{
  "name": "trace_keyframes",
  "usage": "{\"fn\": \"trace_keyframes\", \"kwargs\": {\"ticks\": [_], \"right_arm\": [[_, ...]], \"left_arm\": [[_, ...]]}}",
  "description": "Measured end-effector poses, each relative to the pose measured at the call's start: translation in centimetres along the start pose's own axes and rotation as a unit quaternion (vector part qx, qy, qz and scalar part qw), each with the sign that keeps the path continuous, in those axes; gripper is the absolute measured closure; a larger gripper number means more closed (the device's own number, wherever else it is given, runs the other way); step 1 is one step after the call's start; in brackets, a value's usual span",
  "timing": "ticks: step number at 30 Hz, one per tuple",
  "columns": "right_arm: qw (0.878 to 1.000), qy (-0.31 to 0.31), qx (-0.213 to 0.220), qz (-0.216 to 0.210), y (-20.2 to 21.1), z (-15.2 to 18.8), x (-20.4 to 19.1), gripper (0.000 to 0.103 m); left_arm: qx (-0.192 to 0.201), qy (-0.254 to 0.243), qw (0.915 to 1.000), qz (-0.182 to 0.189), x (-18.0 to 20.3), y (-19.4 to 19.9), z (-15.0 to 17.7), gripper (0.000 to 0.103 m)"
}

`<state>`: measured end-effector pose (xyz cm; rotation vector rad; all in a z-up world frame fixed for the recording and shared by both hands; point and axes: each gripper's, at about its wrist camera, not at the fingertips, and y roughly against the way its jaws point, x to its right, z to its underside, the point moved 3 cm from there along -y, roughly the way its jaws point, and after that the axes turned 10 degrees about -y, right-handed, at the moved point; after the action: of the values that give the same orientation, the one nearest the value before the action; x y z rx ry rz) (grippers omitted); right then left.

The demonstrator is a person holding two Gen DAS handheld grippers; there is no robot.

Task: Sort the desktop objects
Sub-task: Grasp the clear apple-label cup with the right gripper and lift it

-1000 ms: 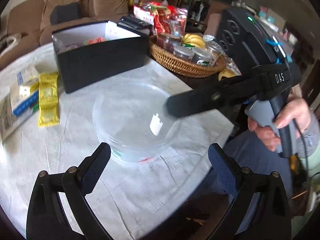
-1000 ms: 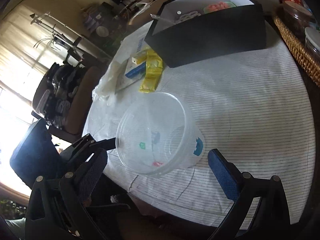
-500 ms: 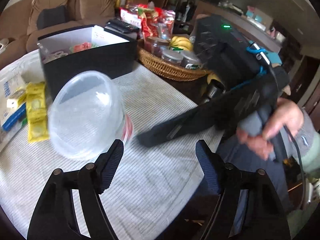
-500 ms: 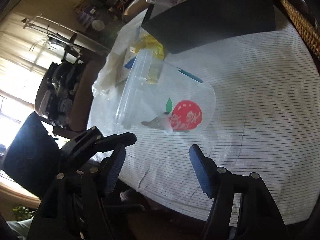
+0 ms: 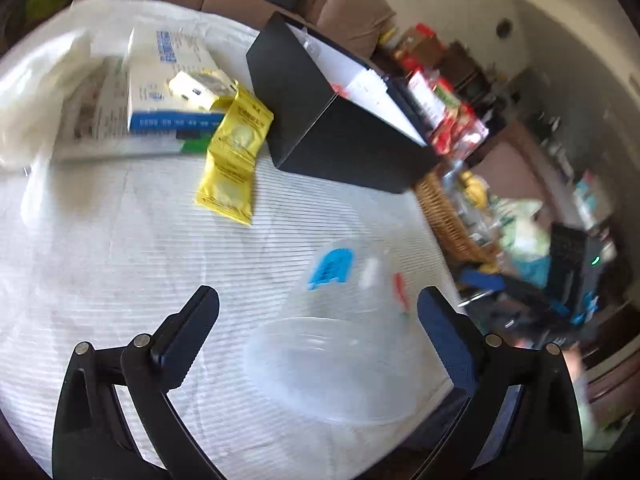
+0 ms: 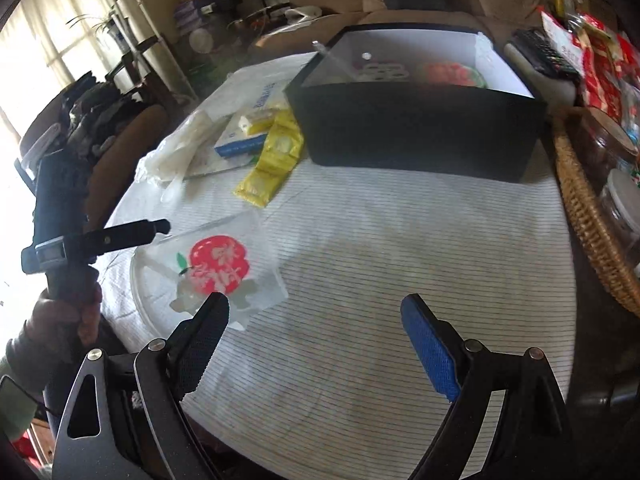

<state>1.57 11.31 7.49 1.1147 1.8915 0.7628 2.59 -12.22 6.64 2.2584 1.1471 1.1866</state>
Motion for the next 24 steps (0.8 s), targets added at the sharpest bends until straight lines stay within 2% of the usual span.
{"fn": "trace_keyframes", "kwargs": {"ticks": [2,6,8,10,11,13,14,17,20,24], "right_arm": [[1.0,0.022,0.008,-0.001,-0.5,-0.1,-1.4,0.013],[0.997,0.064,0.023,-0.032,-0.8,-0.4,-3.7,0.013],[0.998,0.056,0.026,-0.026,-1.8,-1.3,-4.2,0.013],[1.0,0.014,0.01,-0.026,-3.3,-2.4,-3.3,0.013],[1.0,-0.005,0.0,-0.028,-4.1,-2.7,-2.7,0.013],[1.0,-0.014,-0.022,-0.006,-5.7,-2.6,-1.7,0.014],[0.999,-0.03,-0.015,-0.021,-5.9,-2.6,-0.9,0.014],[0.998,-0.067,-0.013,-0.013,-5.9,-2.2,1.3,0.014],[0.995,-0.097,-0.007,-0.021,-5.6,-1.6,3.2,0.014],[0.995,-0.103,-0.007,-0.016,-5.0,-1.2,5.0,0.014]], "left_arm": [[0.005,-0.006,1.0,-0.004,0.2,1.2,0.7,0.003],[0.014,0.031,0.9992,0.022,0.2,3.4,3.7,0.003],[0.017,0.045,0.998,0.039,0.2,3.8,4.8,0.003],[0.021,0.056,0.9969,0.052,0.5,3.9,5.2,0.003],[0.019,0.057,0.9967,0.055,0.8,3.6,5.1,0.003],[0.015,0.058,0.9963,0.061,1.3,2.9,4.8,0.003],[0.011,0.06,0.9958,0.069,1.6,2.5,4.4,0.003],[0.007,0.05,0.9944,0.093,3.5,0.8,2.4,0.003],[0.005,0.019,0.9957,0.09,5.5,-0.8,-0.2,0.002],[-0.009,-0.005,0.9932,0.116,8.7,-2.7,-3.3,0.002]]}}
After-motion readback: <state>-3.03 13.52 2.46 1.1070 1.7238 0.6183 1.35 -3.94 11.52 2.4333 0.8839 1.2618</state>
